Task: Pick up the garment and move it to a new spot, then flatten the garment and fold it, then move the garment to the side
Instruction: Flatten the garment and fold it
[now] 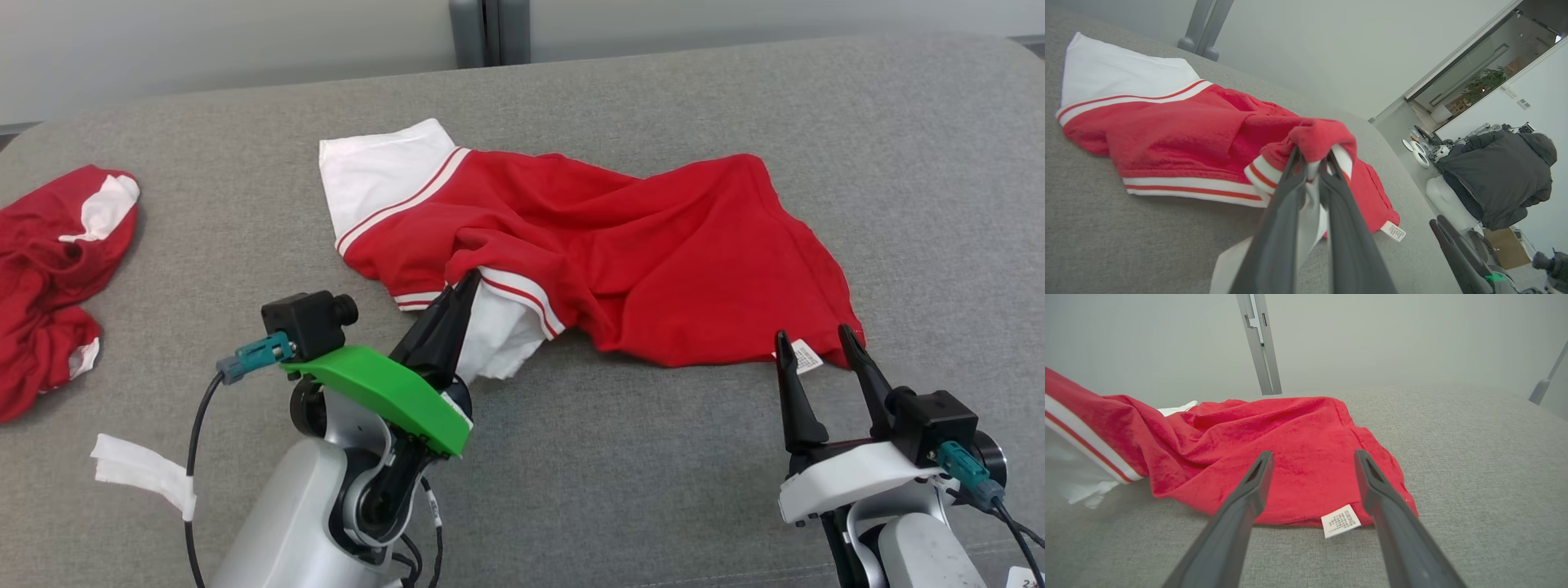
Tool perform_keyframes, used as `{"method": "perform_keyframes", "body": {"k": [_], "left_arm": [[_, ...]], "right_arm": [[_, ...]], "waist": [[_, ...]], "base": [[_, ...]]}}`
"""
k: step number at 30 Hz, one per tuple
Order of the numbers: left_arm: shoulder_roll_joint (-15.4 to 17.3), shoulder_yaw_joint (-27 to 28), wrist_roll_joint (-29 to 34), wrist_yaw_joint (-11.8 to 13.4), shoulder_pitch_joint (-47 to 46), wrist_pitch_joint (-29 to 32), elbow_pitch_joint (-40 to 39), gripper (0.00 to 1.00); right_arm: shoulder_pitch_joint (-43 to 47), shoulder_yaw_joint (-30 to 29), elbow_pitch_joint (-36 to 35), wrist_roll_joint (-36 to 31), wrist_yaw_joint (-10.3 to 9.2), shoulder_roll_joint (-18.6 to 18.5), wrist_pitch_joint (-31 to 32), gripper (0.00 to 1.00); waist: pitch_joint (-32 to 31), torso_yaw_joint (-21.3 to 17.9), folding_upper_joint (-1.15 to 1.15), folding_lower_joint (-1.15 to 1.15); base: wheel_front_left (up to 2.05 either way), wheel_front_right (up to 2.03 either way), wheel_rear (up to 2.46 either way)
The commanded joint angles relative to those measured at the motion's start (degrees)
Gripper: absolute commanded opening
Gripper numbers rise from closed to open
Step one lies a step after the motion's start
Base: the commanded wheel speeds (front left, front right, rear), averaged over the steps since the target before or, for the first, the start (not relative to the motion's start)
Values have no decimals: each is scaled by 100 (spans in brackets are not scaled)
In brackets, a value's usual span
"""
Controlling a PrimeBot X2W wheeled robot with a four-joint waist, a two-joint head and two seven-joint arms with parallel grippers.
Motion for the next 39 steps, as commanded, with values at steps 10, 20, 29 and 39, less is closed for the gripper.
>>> {"method": "perform_keyframes", "body": {"k": [10,20,29,39], "left_arm": [[605,68,734,911,308,-51,131,0],[692,38,1415,709,-680,-1241,2112,100],[626,181,1520,477,-1057,-1860,2939,100],[763,770,2320,587,-212,-1915,1445,100]], "right_arm": [[-72,47,-130,1,-7,-13,23,100],[-193,55,-150,-33,-7,-14,36,100],[-150,-24,-86,-14,-7,-13,8,100],[22,-186,-226,-203,-7,-14,66,100]], "waist": [[91,125,0,0],[298,-61,0,0],[173,-80,0,0],[-190,140,0,0]], "base": [[0,0,0],[0,0,0],[0,0,0],[0,0,0]]}}
